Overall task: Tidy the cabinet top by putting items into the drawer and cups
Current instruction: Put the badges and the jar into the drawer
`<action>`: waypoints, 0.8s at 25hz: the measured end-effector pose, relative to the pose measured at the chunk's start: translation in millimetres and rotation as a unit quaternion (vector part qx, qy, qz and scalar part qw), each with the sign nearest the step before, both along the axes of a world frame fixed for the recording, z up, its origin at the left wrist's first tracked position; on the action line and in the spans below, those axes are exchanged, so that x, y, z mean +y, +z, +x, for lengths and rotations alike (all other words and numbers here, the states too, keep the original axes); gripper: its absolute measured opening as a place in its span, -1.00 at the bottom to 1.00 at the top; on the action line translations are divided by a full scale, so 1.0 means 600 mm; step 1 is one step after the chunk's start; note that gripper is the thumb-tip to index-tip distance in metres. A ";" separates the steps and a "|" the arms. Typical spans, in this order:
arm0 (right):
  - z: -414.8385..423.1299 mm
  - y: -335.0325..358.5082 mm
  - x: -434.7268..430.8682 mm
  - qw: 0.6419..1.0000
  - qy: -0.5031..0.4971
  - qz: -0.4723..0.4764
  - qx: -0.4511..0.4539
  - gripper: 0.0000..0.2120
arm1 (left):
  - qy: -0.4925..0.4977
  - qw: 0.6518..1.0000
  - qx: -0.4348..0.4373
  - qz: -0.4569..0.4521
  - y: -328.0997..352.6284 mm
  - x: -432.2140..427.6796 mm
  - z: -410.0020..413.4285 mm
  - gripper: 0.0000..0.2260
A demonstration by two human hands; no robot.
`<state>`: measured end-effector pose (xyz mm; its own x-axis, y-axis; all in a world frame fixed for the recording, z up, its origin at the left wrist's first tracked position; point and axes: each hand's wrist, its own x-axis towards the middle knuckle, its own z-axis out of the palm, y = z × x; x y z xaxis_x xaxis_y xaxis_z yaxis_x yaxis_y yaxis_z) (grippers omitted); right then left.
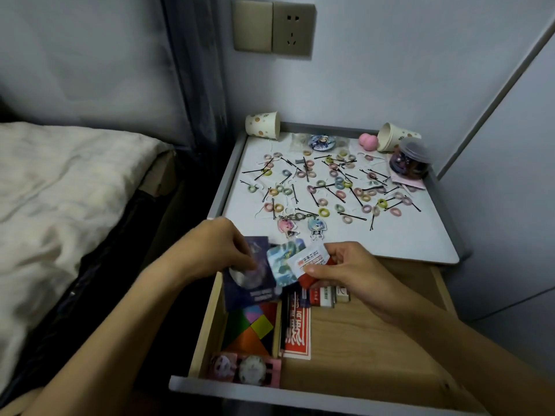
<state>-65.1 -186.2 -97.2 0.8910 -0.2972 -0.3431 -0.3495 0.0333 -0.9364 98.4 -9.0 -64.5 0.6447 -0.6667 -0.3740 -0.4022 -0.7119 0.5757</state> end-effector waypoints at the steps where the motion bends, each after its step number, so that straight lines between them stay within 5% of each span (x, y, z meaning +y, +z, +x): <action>1: 0.000 -0.002 -0.004 1.000 -0.010 -0.008 0.008 -0.79 | -0.005 0.998 -0.053 0.025 0.001 0.010 0.011 -0.90; 9: 0.079 -0.145 0.074 0.974 -0.157 0.120 0.114 -0.79 | 0.028 0.993 -0.091 0.064 0.007 0.068 0.069 -0.89; 20: 0.176 -0.244 0.104 0.973 -0.194 -0.003 0.123 -0.88 | 0.035 0.995 -0.078 0.052 0.003 0.075 0.093 -0.88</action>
